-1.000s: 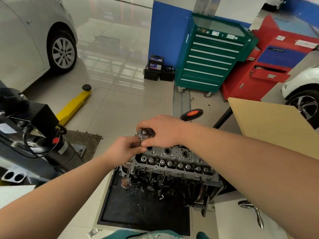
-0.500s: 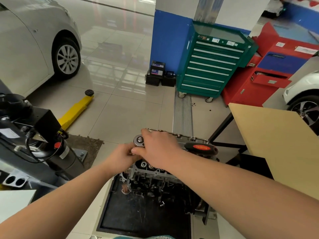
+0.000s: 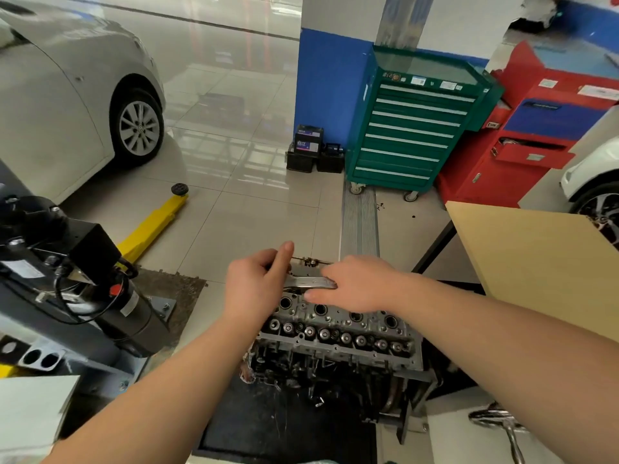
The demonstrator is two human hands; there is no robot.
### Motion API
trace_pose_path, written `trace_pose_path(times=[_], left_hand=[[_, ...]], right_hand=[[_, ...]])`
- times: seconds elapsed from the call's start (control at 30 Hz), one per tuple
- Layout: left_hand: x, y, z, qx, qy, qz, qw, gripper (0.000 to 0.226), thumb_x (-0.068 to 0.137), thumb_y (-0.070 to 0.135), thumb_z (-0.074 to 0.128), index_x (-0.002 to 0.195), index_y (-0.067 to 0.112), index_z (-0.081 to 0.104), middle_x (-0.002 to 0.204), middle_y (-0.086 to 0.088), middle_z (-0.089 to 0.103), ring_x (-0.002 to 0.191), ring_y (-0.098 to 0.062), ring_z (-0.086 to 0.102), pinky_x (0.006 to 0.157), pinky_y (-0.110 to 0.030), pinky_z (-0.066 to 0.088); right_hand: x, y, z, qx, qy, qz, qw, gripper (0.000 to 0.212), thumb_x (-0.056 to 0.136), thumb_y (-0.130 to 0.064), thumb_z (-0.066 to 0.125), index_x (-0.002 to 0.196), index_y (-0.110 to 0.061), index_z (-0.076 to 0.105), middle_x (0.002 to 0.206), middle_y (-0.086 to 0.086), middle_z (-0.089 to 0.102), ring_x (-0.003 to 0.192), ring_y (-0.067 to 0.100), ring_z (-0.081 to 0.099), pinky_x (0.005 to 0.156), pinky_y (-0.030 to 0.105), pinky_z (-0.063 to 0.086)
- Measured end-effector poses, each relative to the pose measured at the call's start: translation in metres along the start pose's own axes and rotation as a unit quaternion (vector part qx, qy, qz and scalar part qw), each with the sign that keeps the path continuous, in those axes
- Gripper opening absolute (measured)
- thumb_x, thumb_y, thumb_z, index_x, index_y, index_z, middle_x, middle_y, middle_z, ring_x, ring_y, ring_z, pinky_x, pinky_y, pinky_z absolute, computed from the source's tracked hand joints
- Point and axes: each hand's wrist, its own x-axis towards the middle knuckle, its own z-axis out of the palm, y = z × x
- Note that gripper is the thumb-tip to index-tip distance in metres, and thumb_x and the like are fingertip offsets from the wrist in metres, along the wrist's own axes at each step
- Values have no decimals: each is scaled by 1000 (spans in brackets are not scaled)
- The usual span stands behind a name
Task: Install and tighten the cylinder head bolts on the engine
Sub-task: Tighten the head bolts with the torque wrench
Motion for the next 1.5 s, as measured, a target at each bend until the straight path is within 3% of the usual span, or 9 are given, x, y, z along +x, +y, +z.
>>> trace_pose_path(times=[0.23,0.37,0.5,0.6,0.8,0.93,1.03,1.23,1.5], left_hand=[[11,10,24,-130,136,-166,968,74,89,80,50,61,14,69,53,-6,64,46,-15,59,56,-38,53],[25,1,14,-113,58,-150,980,77,82,87,56,61,14,69,66,-23,68,50,-21,53,56,-38,47],[27,-9,7,-115,-11,-122,986,78,80,86,63,57,11,67,63,-23,66,49,-22,50,52,-36,45],[28,-12,1,-143,-67,-97,983,74,81,80,69,55,10,64,57,-18,65,43,-16,47,44,-28,41],[26,-7,2,-109,-123,-59,985,78,79,84,65,57,9,66,54,-14,61,46,-18,47,45,-25,42],[22,6,-3,175,-105,111,973,83,87,89,42,55,15,60,48,-3,57,47,-17,55,46,-29,44],[13,14,2,351,-106,342,865,81,101,77,22,57,20,57,51,5,52,52,-21,55,49,-30,46],[0,8,4,309,-14,419,854,66,109,49,40,55,17,61,49,4,53,46,-22,54,50,-28,42],[7,-5,9,266,38,471,840,60,109,39,40,55,19,58,50,4,52,44,-22,53,46,-31,43]], right_hand=[[-13,-13,12,18,42,42,998,60,89,-88,28,80,-31,46,79,-7,51,75,20,53,62,36,43],[-19,-33,18,91,42,107,989,73,90,-86,33,110,-23,64,101,0,66,90,27,61,71,40,49],[-34,-45,29,265,16,116,957,46,97,-68,41,91,-25,55,83,-5,58,76,22,58,60,35,37],[-44,-52,40,373,11,131,918,39,99,-61,44,108,-27,61,84,-3,58,78,23,55,68,36,40],[-56,-46,39,359,31,79,930,28,104,-48,46,97,-24,58,76,-2,61,66,18,56,66,41,48],[-58,-14,35,468,-91,-9,879,24,105,-49,51,108,-25,56,77,6,72,56,22,62,56,37,54],[-56,-3,39,501,-161,-7,850,42,98,-65,55,108,-24,60,80,18,74,51,26,62,55,33,53],[-62,-3,60,612,-143,-3,778,32,95,-46,68,86,-15,64,64,10,62,45,20,55,43,28,48],[-72,-16,59,610,-72,18,789,27,101,-33,63,93,-8,60,62,8,62,43,19,53,41,26,45]])
